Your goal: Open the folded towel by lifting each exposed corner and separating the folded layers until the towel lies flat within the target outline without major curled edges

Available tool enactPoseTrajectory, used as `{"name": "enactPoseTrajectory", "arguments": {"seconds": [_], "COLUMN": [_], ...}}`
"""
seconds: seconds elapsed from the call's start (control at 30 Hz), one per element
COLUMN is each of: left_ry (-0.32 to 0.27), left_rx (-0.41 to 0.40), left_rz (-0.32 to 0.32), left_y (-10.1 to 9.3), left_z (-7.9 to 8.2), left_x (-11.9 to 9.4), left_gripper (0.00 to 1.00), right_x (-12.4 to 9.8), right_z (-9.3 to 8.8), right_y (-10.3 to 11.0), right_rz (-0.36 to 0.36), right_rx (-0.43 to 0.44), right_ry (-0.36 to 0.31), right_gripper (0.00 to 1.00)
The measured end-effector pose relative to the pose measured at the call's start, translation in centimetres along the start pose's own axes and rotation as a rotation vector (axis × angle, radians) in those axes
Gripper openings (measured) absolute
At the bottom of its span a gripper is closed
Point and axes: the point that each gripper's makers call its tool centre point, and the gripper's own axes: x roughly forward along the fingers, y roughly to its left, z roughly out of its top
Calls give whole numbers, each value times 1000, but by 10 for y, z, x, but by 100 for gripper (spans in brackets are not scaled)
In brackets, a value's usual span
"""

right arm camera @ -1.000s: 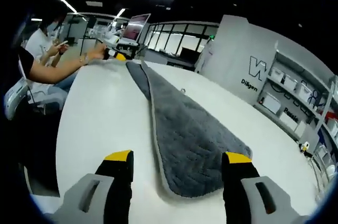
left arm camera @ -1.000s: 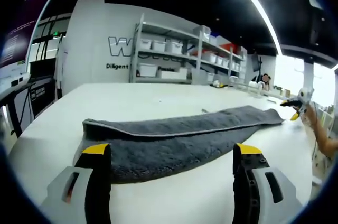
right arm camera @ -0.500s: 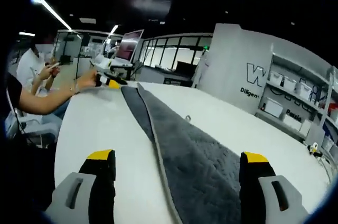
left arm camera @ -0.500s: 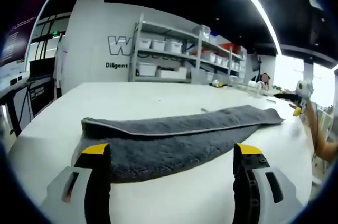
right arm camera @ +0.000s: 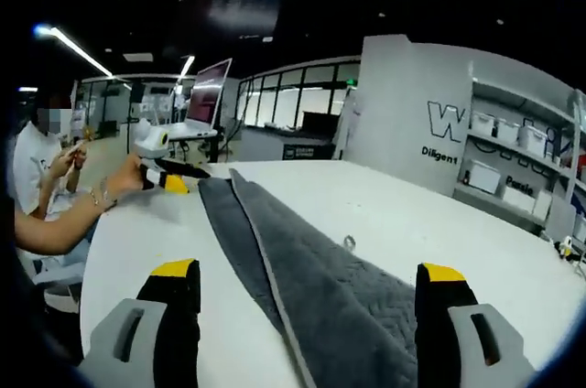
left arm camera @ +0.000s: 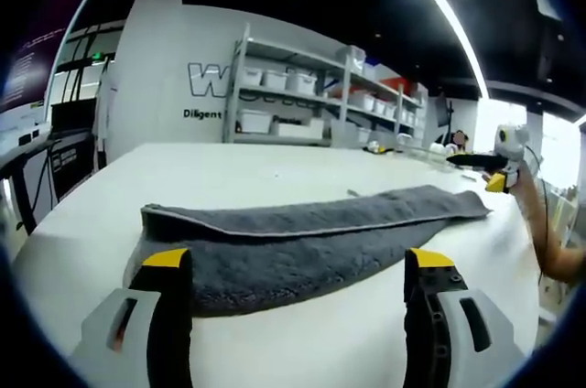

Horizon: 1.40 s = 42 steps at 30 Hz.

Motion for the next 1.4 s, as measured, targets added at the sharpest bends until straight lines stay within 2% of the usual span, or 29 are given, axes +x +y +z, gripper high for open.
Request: {"name": "enactPoseTrajectory", "arguments": {"seconds": [0.2, 0.4, 0.47, 0.57, 0.7, 0.77, 0.83, 0.93, 1.0, 1.03, 1.13, 1.2, 1.3, 1.37, 1.4], "left_ry": [-5, 8, 6, 6, -2, -5, -11, -29, -3, 11, -10, -10, 6, 8, 9], "left_rx": [-4, -8, -9, -5, -11, -25, -41, -74, -124, -137, -178, -174, -121, -135, -185], "left_rz": [1, 7, 8, 17, 12, 19, 37, 69, 105, 103, 95, 104, 151, 157, 148], "left_y": [1, 0, -1, -3, -4, -2, 5, 15, 23, 24, 28, 32, 47, 55, 55], "left_z": [1, -3, -3, -4, -2, -1, 1, 4, -2, -5, 0, 4, 11, 15, 14], "left_x": [0, 0, -1, -2, -2, -1, 0, 0, 3, 5, 12, 15, 20, 26, 28], "left_gripper": [94, 94, 94, 94, 93, 93, 92, 90, 89, 90, 89, 87, 86, 84, 83], "right_x": [34, 53, 56, 59, 62, 62, 62, 62, 61, 61, 59, 58, 56, 54, 54], "right_z": [5, -6, -17, -28, -18, -25, -25, -25, -29, -30, -29, -28, -26, -23, -23], "right_y": [26, 38, 42, 49, 54, 56, 54, 54, 54, 55, 60, 63, 65, 66, 66], "right_rz": [34, 54, 52, 51, 40, 34, 17, 13, 14, 16, 33, 39, 40, 47, 48], "right_rx": [-21, -36, -52, -82, -93, -116, -108, -110, -113, -114, -102, -107, -100, -89, -89], "right_ry": [16, 39, 81, 129, 78, 111, 97, 91, 112, 114, 96, 96, 80, 68, 65], "right_gripper": [99, 99, 99, 99, 99, 98, 95, 97, 97, 97, 98, 98, 98, 98, 98]}}
